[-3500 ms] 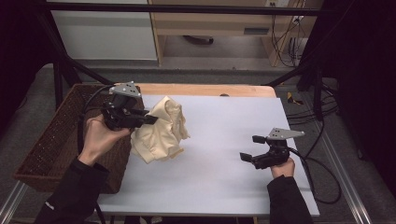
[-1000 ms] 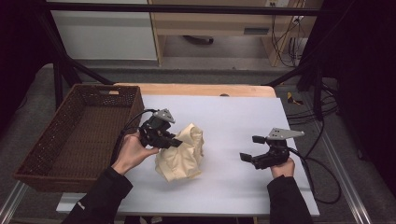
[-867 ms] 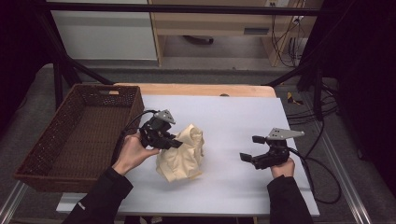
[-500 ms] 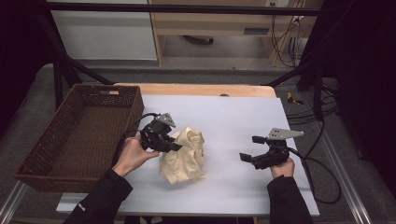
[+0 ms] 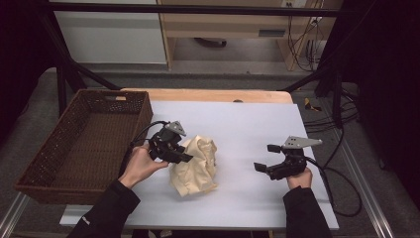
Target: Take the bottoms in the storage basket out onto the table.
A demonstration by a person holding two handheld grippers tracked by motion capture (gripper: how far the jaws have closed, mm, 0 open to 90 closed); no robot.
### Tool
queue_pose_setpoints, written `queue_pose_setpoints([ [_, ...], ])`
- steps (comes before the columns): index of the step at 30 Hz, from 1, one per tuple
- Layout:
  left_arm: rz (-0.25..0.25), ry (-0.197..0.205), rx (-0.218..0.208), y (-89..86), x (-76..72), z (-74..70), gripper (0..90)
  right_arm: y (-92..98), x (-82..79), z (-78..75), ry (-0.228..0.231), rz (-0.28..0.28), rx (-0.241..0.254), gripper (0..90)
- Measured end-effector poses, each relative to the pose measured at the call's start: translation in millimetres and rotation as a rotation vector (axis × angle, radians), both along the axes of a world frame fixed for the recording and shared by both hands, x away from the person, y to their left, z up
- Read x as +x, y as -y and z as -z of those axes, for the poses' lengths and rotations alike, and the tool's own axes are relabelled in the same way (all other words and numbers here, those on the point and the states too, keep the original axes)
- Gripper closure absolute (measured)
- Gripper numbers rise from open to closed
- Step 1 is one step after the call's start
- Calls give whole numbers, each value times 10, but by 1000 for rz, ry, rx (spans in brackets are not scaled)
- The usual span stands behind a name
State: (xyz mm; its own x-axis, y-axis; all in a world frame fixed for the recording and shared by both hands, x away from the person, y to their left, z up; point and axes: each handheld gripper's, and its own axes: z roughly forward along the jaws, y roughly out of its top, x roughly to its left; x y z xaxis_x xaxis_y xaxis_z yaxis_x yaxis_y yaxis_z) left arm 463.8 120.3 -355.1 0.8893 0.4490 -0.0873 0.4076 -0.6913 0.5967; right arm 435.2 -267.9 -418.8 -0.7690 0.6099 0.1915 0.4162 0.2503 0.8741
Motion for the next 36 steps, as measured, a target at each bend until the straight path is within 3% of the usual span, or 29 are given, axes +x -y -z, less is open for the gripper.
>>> queue_pose_setpoints([
  [9, -11, -4, -14, -36, 13, -35, 506, 1, 0, -1, 1, 0, 1, 39],
  [16, -36, 28, -61, -100, -9, -111, 363, 3, -2, -3, 1, 0, 2, 39],
  [22, -48, 43, -74, -139, -34, -169, 218, 5, -2, -5, 2, 0, 4, 39],
  [28, -66, 70, -61, -160, -67, -199, 75, 5, -3, -7, 1, 1, 5, 39],
  [36, -71, 89, -66, -203, -122, -275, 44, 6, -4, -8, 1, 1, 5, 39],
])
